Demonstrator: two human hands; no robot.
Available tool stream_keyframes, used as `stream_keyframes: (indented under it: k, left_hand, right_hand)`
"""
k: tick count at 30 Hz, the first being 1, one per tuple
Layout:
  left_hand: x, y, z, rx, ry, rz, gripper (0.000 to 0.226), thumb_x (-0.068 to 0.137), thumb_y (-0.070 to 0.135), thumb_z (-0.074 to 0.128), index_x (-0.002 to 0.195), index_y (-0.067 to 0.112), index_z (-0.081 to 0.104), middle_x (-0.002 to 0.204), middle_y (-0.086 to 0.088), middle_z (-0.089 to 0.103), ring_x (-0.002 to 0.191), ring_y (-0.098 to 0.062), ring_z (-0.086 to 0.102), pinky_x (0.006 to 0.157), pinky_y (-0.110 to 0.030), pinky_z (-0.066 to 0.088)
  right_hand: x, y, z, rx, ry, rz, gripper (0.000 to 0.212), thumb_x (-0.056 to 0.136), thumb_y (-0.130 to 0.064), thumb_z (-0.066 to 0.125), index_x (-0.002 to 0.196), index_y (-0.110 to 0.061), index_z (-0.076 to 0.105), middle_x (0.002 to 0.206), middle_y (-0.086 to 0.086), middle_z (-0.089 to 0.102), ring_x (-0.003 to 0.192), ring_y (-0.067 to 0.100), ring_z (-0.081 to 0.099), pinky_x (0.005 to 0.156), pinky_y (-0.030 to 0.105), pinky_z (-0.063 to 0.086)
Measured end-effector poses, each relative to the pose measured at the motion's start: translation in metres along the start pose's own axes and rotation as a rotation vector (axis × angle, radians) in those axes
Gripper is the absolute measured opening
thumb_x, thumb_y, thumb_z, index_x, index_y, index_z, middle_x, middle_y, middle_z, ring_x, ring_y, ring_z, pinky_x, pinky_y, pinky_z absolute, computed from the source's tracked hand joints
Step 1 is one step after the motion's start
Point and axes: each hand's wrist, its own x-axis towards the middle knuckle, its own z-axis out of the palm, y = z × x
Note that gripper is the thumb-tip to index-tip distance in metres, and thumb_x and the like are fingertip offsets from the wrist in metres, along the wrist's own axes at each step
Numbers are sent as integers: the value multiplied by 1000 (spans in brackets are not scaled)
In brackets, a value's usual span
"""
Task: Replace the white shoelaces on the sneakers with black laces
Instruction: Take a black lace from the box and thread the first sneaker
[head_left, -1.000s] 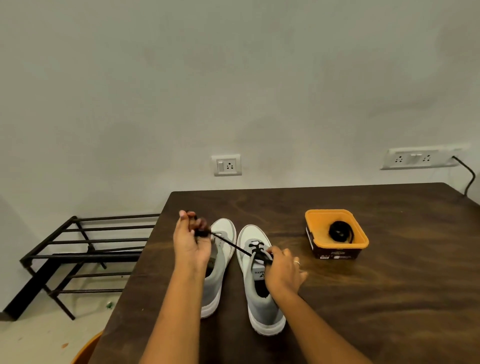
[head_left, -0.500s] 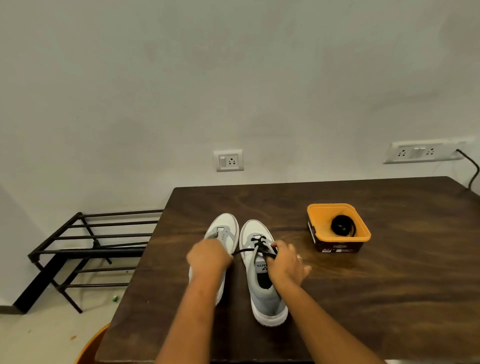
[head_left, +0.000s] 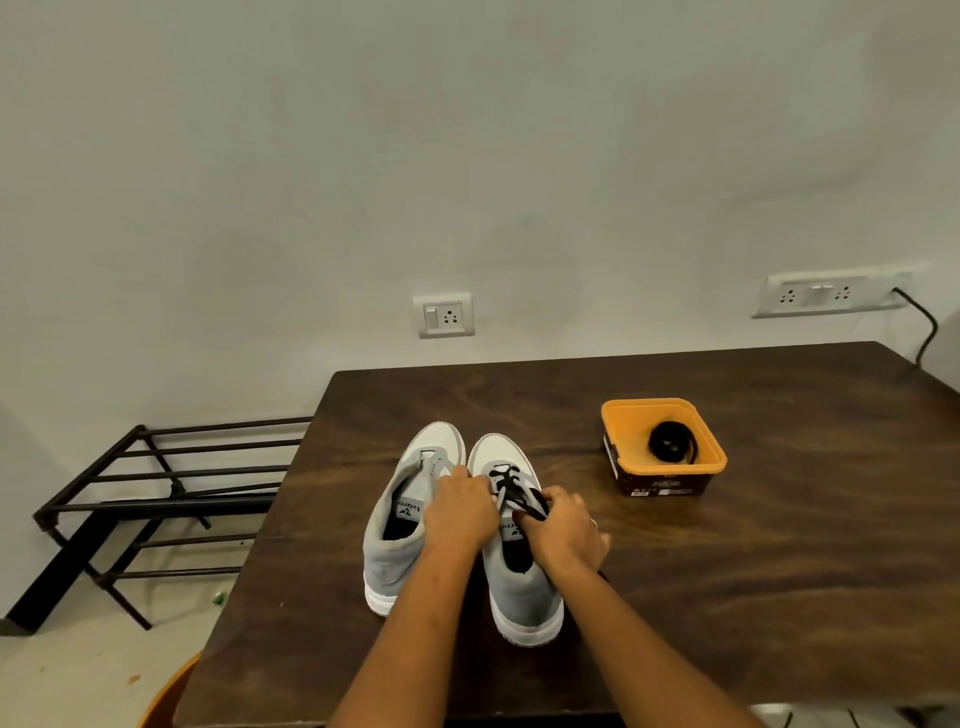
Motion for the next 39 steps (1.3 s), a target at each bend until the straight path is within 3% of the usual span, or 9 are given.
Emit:
stream_keyframes:
  k: [4,7,10,18,22,26,33,36,39]
  left_hand:
    - [-2,-7,2,-351,58,-19,21,95,13,38,92,15,59,104,-11,61,97,-28,54,80,-33,42]
    - [-14,0,-13,-1291,71,-213,30,95,1,34,72,15,48,89,-8,62,80,-23,57,77,-32,44]
    - [-14,-3,-38,-1993,185,-288,30,102,8,31,78,17,46,99,-7,63,94,-21,61,91,-39,47]
    - [-14,-30,-82,-2363,448,-167,24,101,12,34,84,18,50,80,-3,71,75,-18,71,81,-41,54]
    - [-22,-55,-97,-1816,150,-383,24,98,16,40,75,13,48,67,-4,55,32,-7,42,34,-14,32]
    - [-29,-42,-63,-1027,-481,-376,24,96,13,42,75,8,51,63,-9,57,43,-12,43,40,-20,34]
    - [-2,-3,-6,-670,-200,-223,31,95,15,45,125,22,53,118,-15,58,93,-34,64,54,-38,56]
    - [2,-1,1,-570,-78,-115,19,95,14,44,103,15,61,109,-19,64,89,-36,64,74,-41,56]
    - [3,-9,5,-623,35,-57,21,93,9,50,75,18,56,78,-13,65,70,-23,54,69,-31,47]
  right_hand:
    - [1,1,0,-22,0,-4,40,87,-43,59,126,-37,51,127,-4,52,118,21,52,97,39,33]
    - [0,1,1,-46,5,6,40,88,-41,59,127,-38,50,128,-5,52,118,20,52,97,39,33]
    - [0,-1,2,-61,27,12,38,89,-40,58,127,-38,50,127,-6,53,115,19,54,96,38,33]
    - [-1,-2,3,2,62,29,41,90,-38,59,130,-35,48,132,-4,48,124,22,45,100,41,33]
    - [-3,-3,4,26,83,-5,40,91,-36,59,129,-33,48,131,-5,51,122,20,47,100,41,33]
    - [-3,-5,4,98,80,-36,34,91,-28,61,122,-35,50,127,-5,51,118,21,50,100,41,33]
    - [1,-3,6,142,48,-90,32,89,-24,61,118,-34,51,123,-3,52,116,25,51,96,44,43]
    - [3,-1,7,158,50,-119,31,90,-22,59,118,-32,51,121,-1,52,116,24,51,94,41,45]
    - [5,1,11,140,58,-137,30,92,-22,57,120,-28,51,123,0,52,116,24,50,92,37,46]
